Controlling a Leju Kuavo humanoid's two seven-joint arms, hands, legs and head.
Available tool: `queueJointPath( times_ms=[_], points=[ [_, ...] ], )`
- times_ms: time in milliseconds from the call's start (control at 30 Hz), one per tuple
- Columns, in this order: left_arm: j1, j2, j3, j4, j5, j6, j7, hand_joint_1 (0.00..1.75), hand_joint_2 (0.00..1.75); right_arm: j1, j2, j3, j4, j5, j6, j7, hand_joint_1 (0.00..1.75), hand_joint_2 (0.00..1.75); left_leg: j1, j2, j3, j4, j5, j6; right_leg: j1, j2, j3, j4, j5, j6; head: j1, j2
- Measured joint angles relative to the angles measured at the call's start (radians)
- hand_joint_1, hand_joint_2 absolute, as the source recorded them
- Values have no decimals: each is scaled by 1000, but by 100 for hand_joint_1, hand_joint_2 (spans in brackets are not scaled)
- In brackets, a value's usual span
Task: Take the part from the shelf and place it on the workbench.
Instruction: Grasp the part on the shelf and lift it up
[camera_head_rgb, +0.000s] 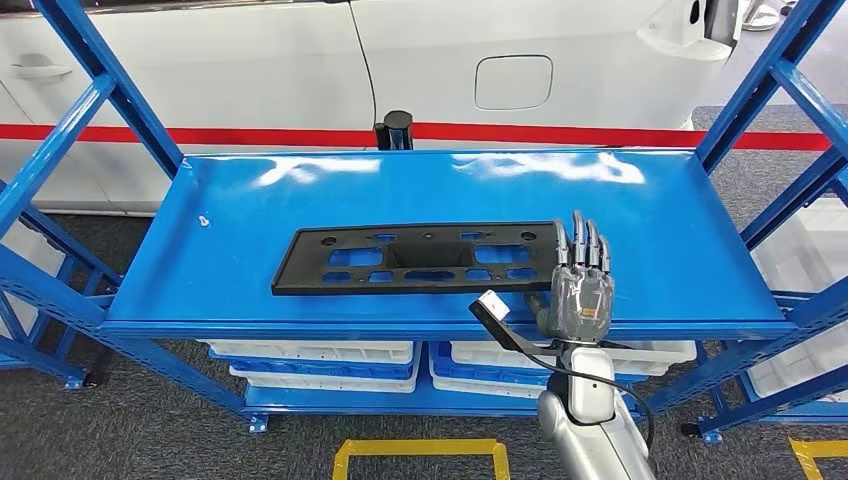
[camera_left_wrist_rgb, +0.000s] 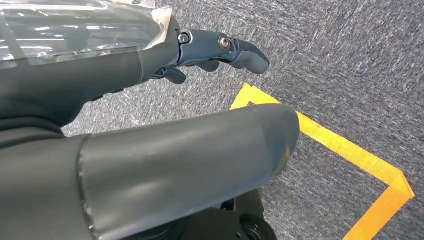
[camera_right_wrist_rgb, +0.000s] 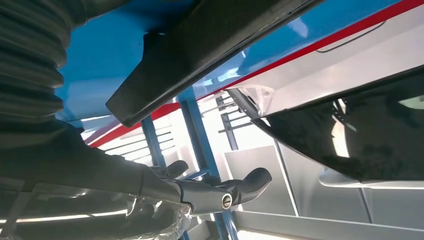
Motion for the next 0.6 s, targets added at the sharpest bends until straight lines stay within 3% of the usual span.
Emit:
queueJointPath(
  times_ms=[33,100,167,267,600],
  points=[
    [0,-2,-1,0,0,9,-1,0,0,1,-1,0,1,0,1,4,9,175,-1,0,30,-72,39,6,1,1,6,0,-4,2,0,0],
    [-1,-4,-4,2,0,27,-5,0,0,4,-3,-1,3,0,4,8,83,175,-7,1,75,-171,72,19,4,3,11,-1,-11,10,1,0],
    [-1,-7,-9,3,1,36,-9,0,0,9,-4,-1,5,0,8,8,154,175,-12,2,85,-186,69,22,8,2,9,0,-18,17,1,0],
    [1,-10,-16,4,4,40,-13,0,0,15,-5,-3,8,0,13,2,162,175,-16,1,90,-187,81,17,13,0,11,1,-24,16,2,0],
    [1,-14,-26,5,17,34,-13,0,0,22,-4,-20,18,2,8,-37,167,175,-23,0,90,-186,77,34,9,0,20,-13,-20,28,2,0]
  ],
)
